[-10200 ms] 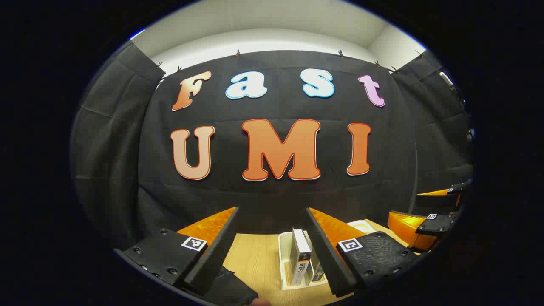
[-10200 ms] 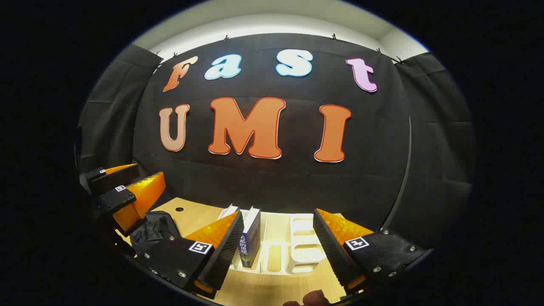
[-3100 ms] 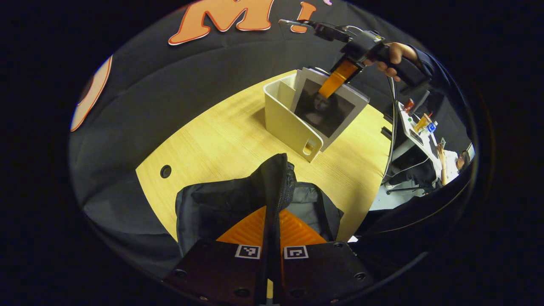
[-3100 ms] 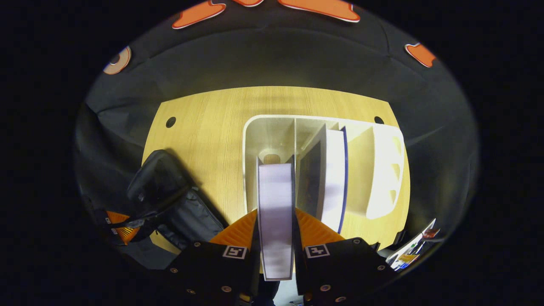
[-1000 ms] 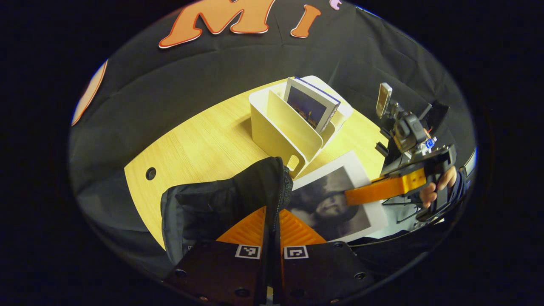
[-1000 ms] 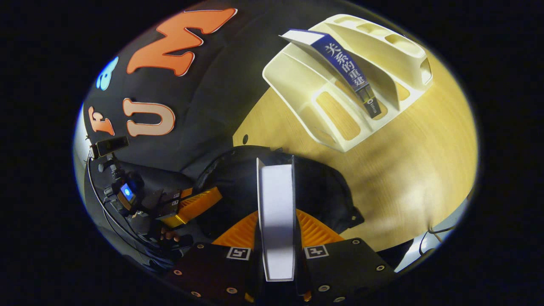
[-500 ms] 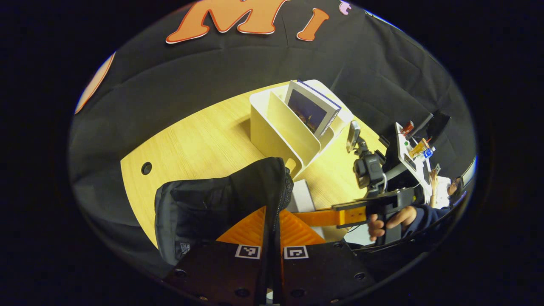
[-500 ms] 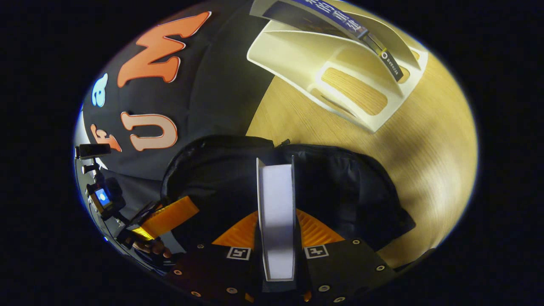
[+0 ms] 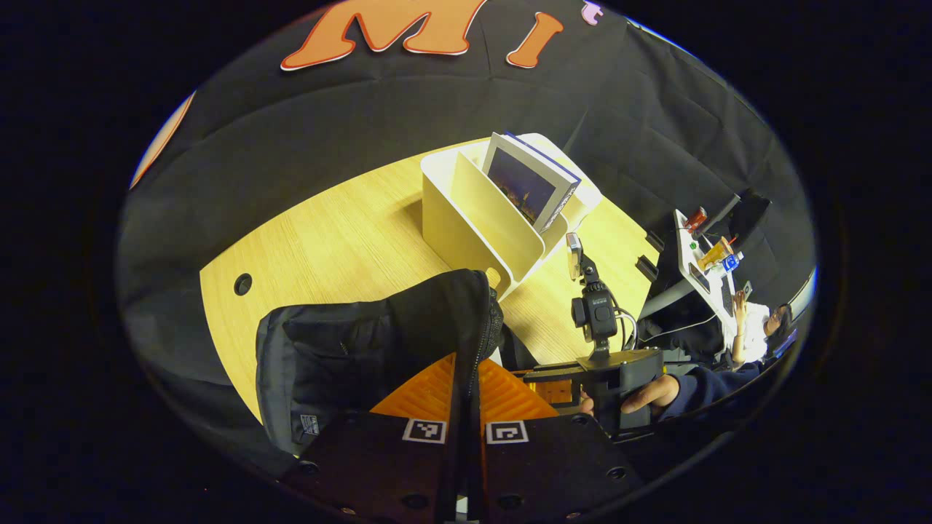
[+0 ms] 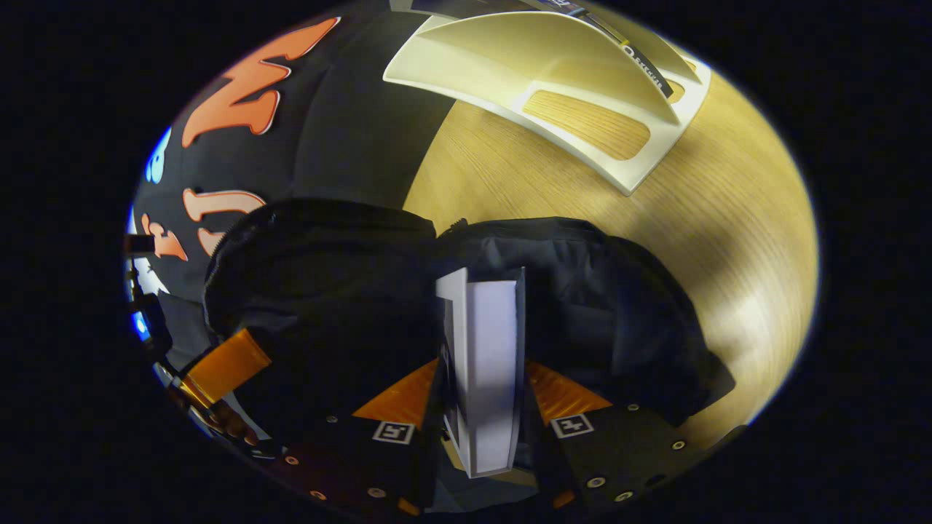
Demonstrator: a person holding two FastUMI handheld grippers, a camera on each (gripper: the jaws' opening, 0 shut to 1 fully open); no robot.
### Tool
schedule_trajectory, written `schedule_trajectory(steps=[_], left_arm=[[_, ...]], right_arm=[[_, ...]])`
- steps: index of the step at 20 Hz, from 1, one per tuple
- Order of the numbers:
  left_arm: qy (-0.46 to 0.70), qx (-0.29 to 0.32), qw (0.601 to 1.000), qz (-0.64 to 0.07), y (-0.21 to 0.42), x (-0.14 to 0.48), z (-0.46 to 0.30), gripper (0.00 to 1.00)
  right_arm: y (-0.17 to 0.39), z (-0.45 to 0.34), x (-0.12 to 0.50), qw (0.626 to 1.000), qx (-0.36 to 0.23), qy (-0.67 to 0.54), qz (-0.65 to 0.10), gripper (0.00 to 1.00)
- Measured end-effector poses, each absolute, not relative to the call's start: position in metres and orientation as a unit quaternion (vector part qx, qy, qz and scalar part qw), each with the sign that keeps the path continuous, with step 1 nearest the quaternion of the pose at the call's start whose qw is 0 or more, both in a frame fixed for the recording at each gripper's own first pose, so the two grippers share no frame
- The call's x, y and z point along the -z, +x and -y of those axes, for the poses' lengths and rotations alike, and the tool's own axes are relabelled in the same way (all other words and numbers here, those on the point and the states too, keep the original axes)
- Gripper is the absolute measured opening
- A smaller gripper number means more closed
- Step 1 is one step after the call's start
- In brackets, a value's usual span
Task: Open the schoolbag, grab two books from the bookshelf and put them into the schoolbag.
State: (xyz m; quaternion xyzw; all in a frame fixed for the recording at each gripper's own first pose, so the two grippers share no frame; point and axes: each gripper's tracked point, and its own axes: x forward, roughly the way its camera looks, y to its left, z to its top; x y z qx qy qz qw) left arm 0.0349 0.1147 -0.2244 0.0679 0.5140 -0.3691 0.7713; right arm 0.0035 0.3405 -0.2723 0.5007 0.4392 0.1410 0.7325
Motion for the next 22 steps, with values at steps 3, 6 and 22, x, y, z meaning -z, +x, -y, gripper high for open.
schedule_trajectory(steps=[3, 6, 22], left_arm=[[0.072, 0.364, 0.772, -0.517, 0.035, 0.224, -0.116, 0.06], [0.073, 0.357, 0.775, -0.516, 0.035, 0.224, -0.116, 0.06], [0.062, 0.325, 0.778, -0.534, 0.032, 0.238, -0.11, 0.06]], right_arm=[[-0.004, -0.323, 0.28, 0.747, -0.129, 0.458, -0.465, 0.75], [-0.014, -0.302, 0.278, 0.76, -0.13, 0.42, -0.48, 0.96], [-0.031, -0.117, 0.181, 0.823, -0.1, 0.164, -0.535, 0.99]])
